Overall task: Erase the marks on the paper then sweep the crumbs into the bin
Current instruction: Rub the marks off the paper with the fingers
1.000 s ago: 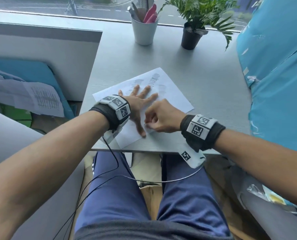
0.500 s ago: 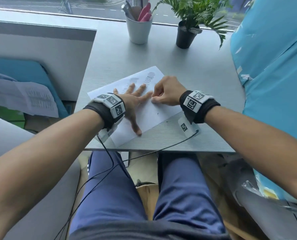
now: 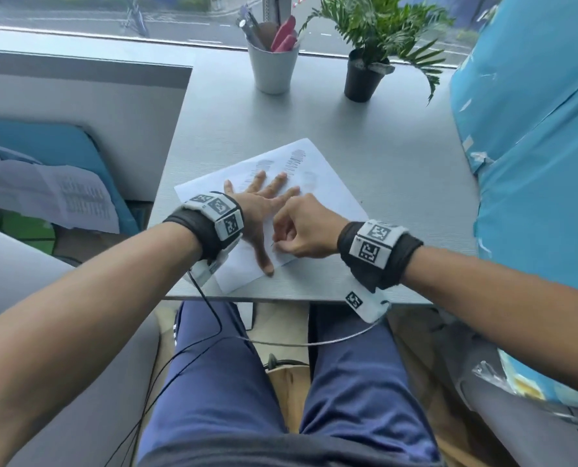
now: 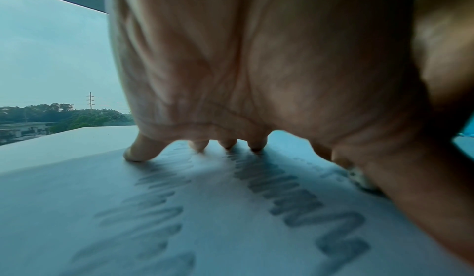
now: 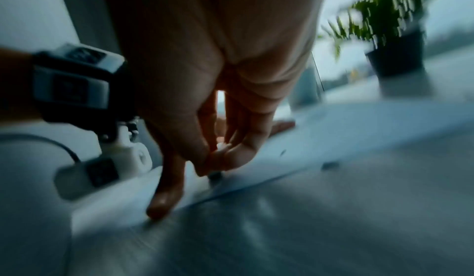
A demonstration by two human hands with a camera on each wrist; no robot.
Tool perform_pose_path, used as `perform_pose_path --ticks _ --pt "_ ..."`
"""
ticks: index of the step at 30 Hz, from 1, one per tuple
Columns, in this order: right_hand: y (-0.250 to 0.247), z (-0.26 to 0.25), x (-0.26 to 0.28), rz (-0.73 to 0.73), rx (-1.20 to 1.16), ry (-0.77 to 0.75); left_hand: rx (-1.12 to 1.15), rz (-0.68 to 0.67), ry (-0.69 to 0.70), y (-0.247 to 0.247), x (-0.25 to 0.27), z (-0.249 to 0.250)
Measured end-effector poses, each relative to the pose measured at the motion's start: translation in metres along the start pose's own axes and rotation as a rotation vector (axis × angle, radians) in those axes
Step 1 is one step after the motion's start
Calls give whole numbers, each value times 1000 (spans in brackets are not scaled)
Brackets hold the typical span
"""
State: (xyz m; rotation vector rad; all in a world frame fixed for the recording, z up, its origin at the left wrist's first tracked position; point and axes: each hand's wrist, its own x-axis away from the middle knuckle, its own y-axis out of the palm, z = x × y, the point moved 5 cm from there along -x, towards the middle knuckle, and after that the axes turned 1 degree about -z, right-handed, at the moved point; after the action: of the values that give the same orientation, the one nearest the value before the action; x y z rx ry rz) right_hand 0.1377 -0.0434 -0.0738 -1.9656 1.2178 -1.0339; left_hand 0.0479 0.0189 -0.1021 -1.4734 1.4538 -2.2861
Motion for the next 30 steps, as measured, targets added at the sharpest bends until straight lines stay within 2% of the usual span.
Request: perform_pose_path --ticks 2,5,6,11,12,15,17,22,23,26,27,28,30 --pt "-10 9 -7 16 -3 24 8 5 7 -1 1 0" --pt "-52 44 -26 217 1 119 2 14 26 0 1 0" --pt "-53 45 -27 233 -14 114 2 18 25 0 1 -1" --pt "3 2 -3 0 -37 -3 -9 11 13 -1 0 1" --pt "-5 7 -6 16 -35 6 -13 7 12 0 1 1" --pt "-47 43 -25 200 -15 121 -9 15 21 -2 5 1" --pt "-50 45 -25 248 -31 139 -4 22 25 -3 6 2" --pt "4 -1 2 6 -34 2 -16 4 23 0 3 0" --pt "-5 6 -2 24 -36 18 -20 4 27 0 3 0" --pt "-46 43 -23 231 -47 151 -9 8 31 -1 7 0" --pt "-50 46 -26 257 -51 160 -6 11 30 -2 7 0" --pt "-43 40 -25 235 -56 144 -8 11 26 -1 7 0" --pt "-12 13 -14 91 -42 56 -16 0 15 -1 4 1"
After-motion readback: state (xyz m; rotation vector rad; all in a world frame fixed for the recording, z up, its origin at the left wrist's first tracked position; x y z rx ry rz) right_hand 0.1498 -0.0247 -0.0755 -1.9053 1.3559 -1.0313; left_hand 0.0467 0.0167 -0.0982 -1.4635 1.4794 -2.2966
